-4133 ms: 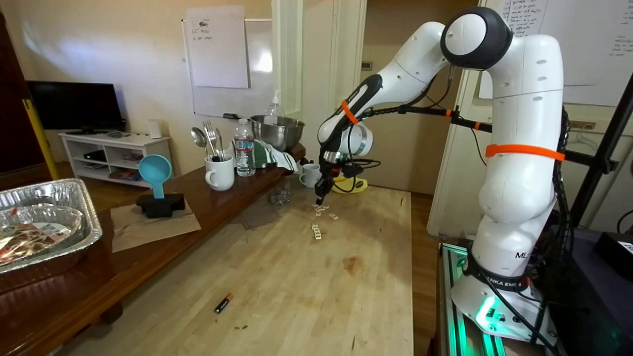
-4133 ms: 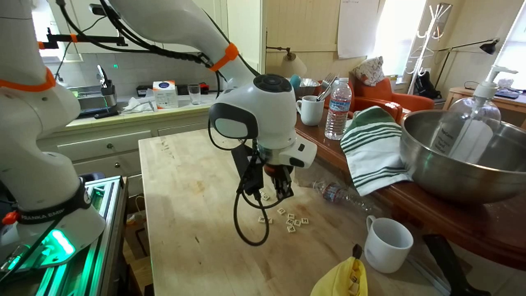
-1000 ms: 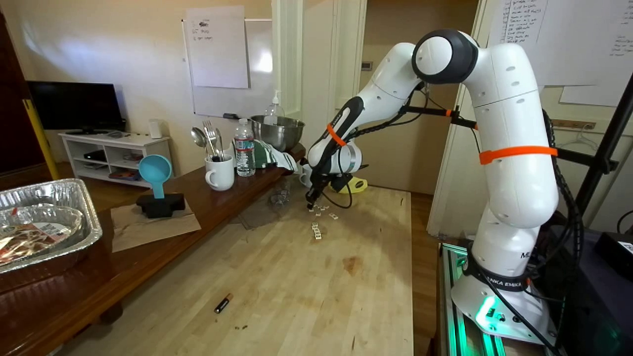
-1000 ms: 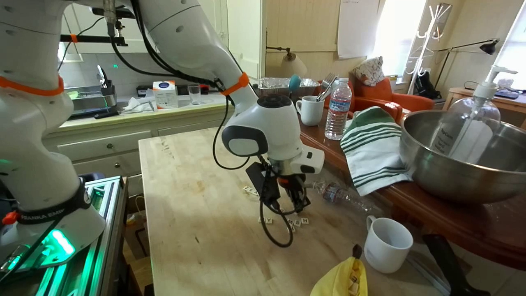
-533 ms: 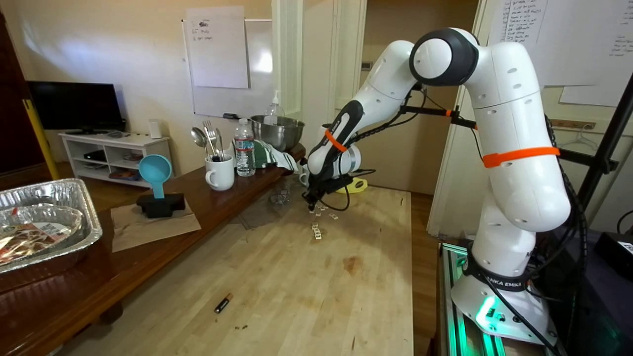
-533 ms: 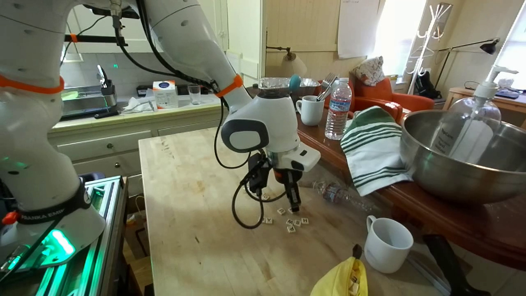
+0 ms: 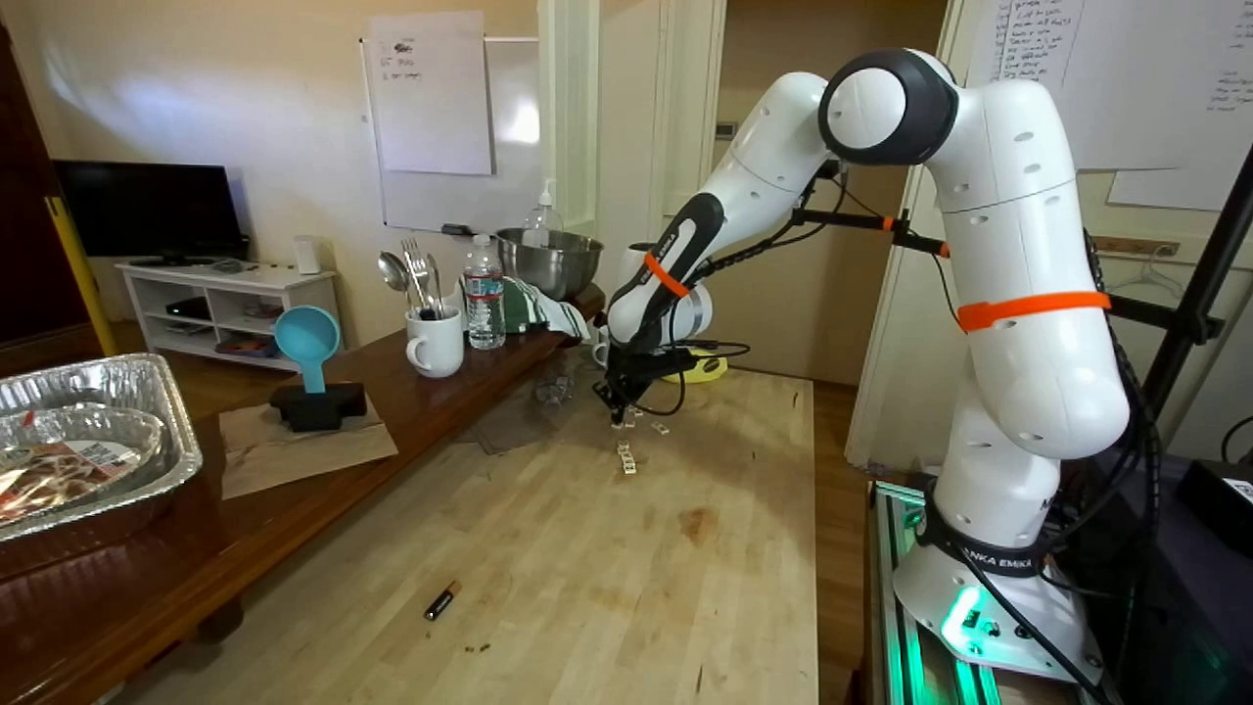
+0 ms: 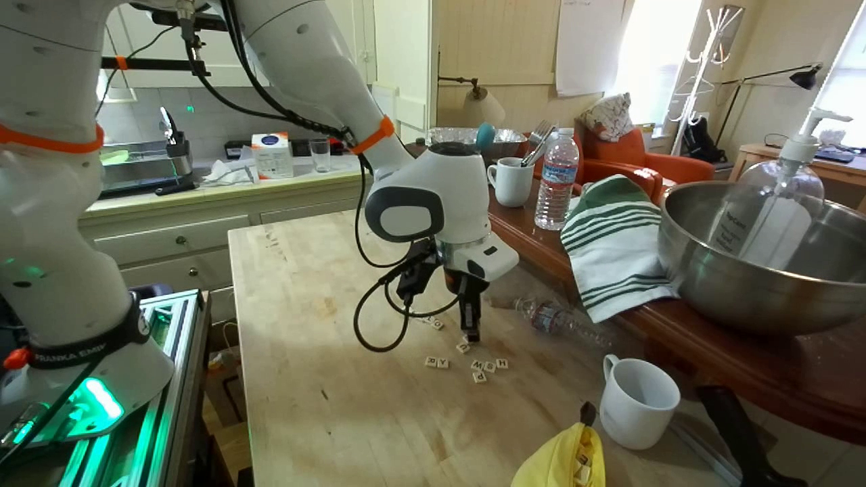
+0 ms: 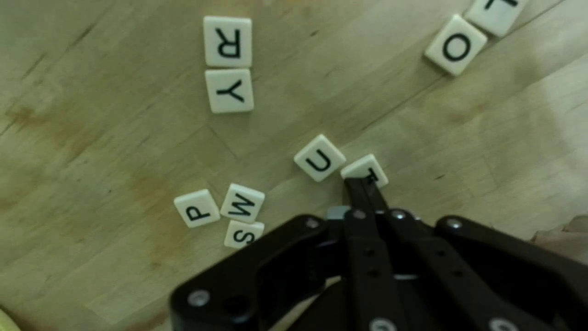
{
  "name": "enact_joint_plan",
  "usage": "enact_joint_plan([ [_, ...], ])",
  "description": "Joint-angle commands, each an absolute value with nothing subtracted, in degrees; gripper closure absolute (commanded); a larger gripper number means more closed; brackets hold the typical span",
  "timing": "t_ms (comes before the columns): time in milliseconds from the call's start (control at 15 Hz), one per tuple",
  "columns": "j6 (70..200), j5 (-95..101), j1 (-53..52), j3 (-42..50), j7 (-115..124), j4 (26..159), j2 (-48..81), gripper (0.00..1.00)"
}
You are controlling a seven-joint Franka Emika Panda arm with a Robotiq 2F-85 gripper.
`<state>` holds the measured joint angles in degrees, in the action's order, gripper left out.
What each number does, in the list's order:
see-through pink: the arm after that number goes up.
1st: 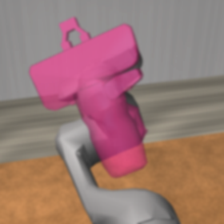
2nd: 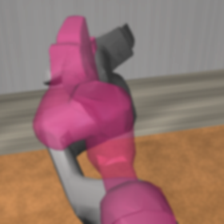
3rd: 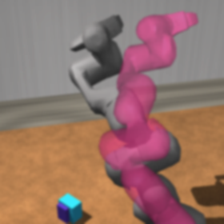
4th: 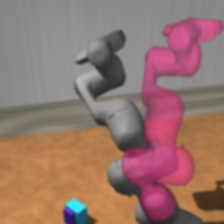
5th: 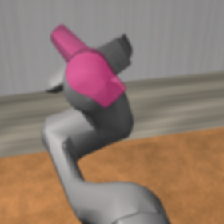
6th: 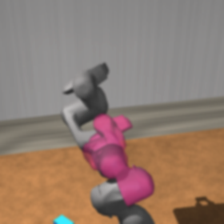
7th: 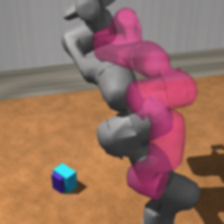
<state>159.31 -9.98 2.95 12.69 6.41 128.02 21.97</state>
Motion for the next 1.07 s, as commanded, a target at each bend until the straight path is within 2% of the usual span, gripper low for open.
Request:
enact_joint_plan([
  [0,155.81,-9.22,2.69,12.01,13.59,129.78,21.9,1.0],
  [1000,155.15,-9.31,3.76,11.17,17.26,128.34,20.64,0.99],
])
